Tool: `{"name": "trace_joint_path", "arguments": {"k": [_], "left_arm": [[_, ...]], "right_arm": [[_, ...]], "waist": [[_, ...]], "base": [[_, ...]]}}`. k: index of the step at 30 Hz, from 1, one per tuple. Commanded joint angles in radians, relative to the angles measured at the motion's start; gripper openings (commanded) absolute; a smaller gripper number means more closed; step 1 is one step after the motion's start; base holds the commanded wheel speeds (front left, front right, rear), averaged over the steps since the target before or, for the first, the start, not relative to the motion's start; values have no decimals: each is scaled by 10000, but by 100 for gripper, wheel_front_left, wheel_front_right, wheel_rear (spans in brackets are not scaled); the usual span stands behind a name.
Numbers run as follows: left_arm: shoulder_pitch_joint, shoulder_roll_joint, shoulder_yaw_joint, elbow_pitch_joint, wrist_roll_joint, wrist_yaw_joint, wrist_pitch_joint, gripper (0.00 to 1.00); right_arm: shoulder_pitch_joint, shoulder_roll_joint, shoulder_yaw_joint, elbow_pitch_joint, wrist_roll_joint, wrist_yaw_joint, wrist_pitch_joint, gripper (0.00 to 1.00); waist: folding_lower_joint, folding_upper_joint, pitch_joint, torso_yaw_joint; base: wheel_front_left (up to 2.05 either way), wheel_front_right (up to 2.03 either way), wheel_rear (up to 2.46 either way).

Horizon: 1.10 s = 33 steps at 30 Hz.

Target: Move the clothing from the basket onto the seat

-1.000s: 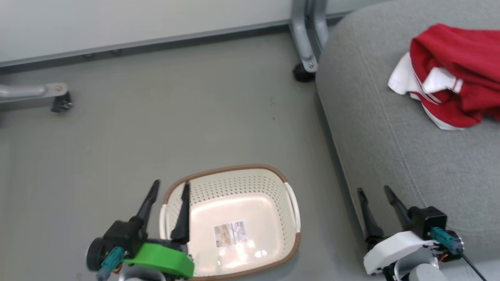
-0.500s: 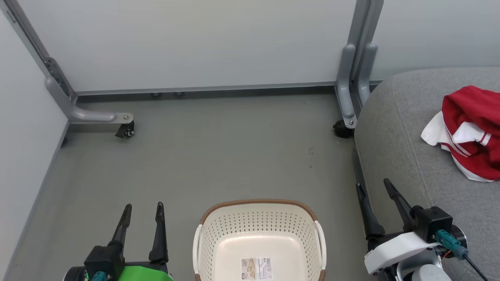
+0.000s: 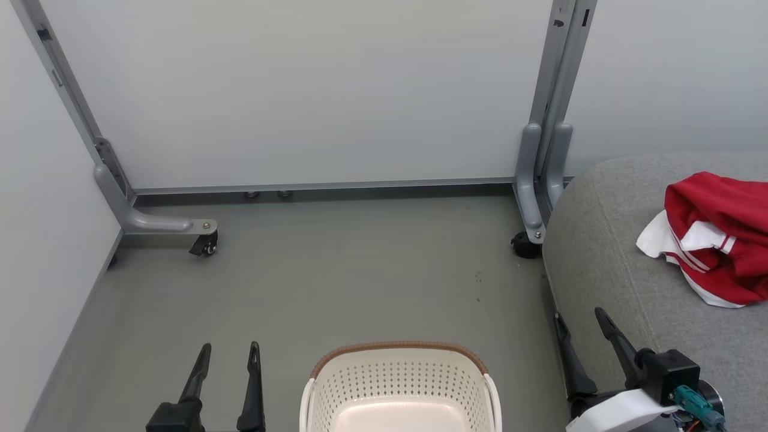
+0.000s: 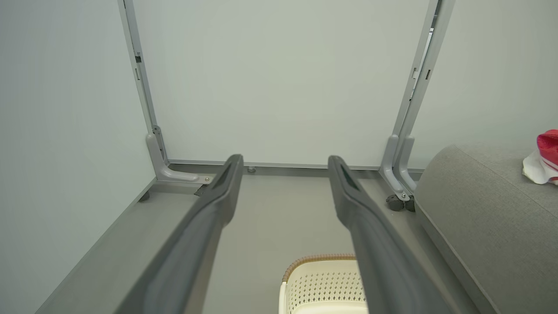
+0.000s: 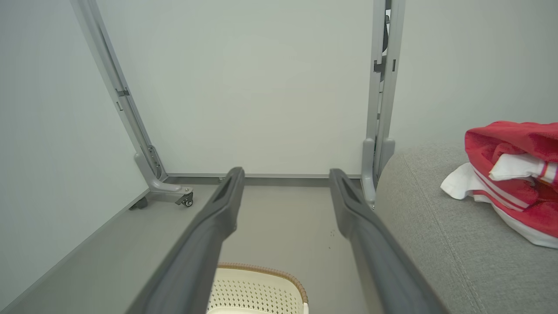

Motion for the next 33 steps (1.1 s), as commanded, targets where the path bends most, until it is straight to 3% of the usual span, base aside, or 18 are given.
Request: {"name": "trace_joint_path", "arguments": {"k": [1, 13, 14, 18, 33], "left_arm": [[217, 6, -4, 113, 114, 38, -4, 100], [267, 6, -76, 363, 318, 57, -5, 100], [201, -4, -101, 341, 240, 42, 0, 0], [193, -9, -82, 653, 77, 30, 62, 0], [-334, -7, 396, 645, -2798, -176, 798, 0]], "right_arm": [[137, -43, 4, 24, -63, -13, -29, 100], [227, 64, 70, 74, 4, -13, -29, 100], [96, 77, 71, 58, -15, 0, 0, 0], [137, 108, 58, 335, 154, 0, 57, 0], [-269, 154, -386, 340, 2925, -2, 800, 0]], "waist": [[1, 0, -91, -46], [1, 0, -189, -252], [1, 0, -194, -249], [1, 0, -181, -257], [1, 0, 6, -301]], "base": [[0, 0, 0], [0, 0, 0], [0, 0, 0], [0, 0, 0], [0, 0, 0]]}}
